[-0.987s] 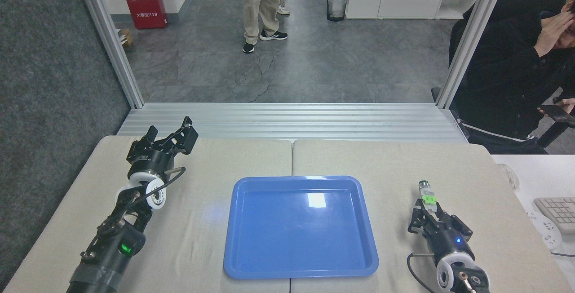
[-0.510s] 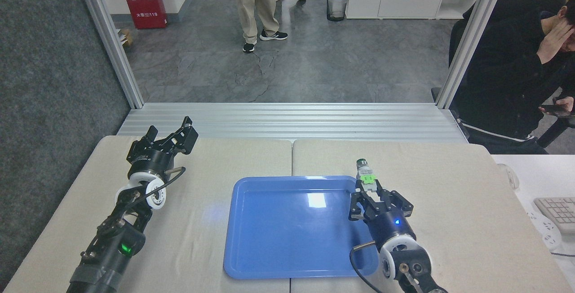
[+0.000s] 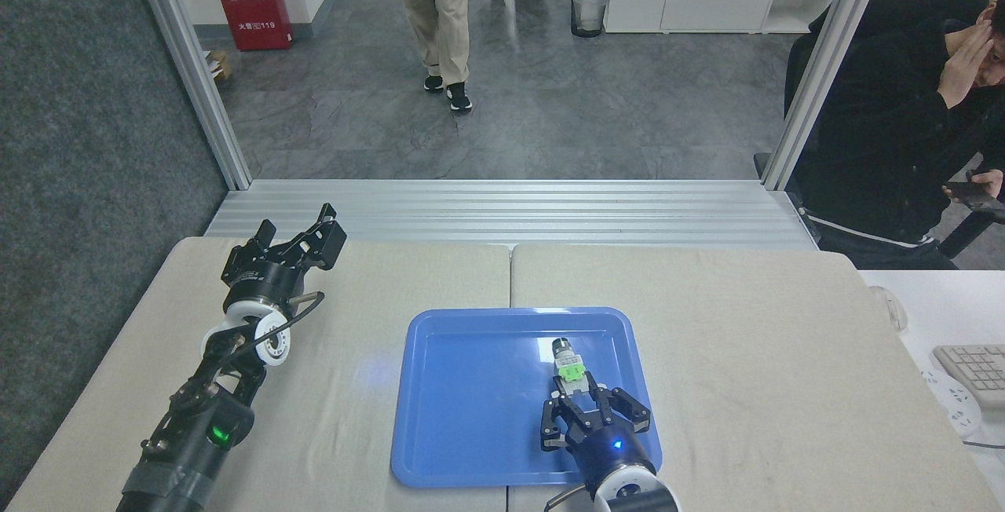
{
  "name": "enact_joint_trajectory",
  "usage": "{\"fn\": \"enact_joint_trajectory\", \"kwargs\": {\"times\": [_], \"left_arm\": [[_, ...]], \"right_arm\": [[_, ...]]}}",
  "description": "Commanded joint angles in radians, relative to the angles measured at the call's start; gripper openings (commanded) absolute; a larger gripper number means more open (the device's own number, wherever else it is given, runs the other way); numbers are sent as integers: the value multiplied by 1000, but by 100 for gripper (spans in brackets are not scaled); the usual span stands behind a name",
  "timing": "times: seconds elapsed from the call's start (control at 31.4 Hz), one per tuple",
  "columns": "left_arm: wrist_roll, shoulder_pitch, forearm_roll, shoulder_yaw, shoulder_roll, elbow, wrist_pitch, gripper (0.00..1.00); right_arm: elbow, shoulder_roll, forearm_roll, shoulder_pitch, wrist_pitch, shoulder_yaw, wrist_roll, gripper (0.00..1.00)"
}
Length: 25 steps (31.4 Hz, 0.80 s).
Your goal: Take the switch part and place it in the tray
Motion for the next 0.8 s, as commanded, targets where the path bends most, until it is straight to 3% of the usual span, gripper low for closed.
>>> {"fn": "enact_joint_trajectory", "kwargs": {"times": [0.0, 0.03, 0.1, 0.19, 0.29, 0.41, 0.48, 0.54, 0.67, 0.76], "left_arm": [[-1, 1, 0, 0, 0, 0, -1, 100], [-1, -1, 0, 0, 0, 0, 1, 100], [1, -1, 0, 0, 0, 0, 1, 100], [-1, 1, 0, 0, 0, 0, -1, 100], [-1, -1, 0, 0, 0, 0, -1, 100], [-1, -1, 0, 0, 0, 0, 1, 100], [-1, 1, 0, 0, 0, 0, 1, 100], [-1, -1, 0, 0, 0, 0, 1, 100], [-1, 1, 0, 0, 0, 0, -1, 100], [-1, 1, 0, 0, 0, 0, -1, 100]], "right_arm": [[83, 48, 20, 19, 6, 58, -3, 78], [84, 50, 20, 19, 6, 44, -3, 89], [83, 54, 10, 14, 6, 7, -6, 98], [83, 63, -4, -12, 3, -65, -24, 98], [80, 80, -7, -105, 3, -149, -108, 98], [81, 56, -10, -234, -16, -260, -159, 98], [83, -7, -18, -282, -46, -318, -159, 98], [84, -111, -50, -303, -118, -360, -158, 98], [89, -280, -150, -303, -258, -380, -158, 98], [124, -372, -171, -300, -316, -380, -158, 98]]}}
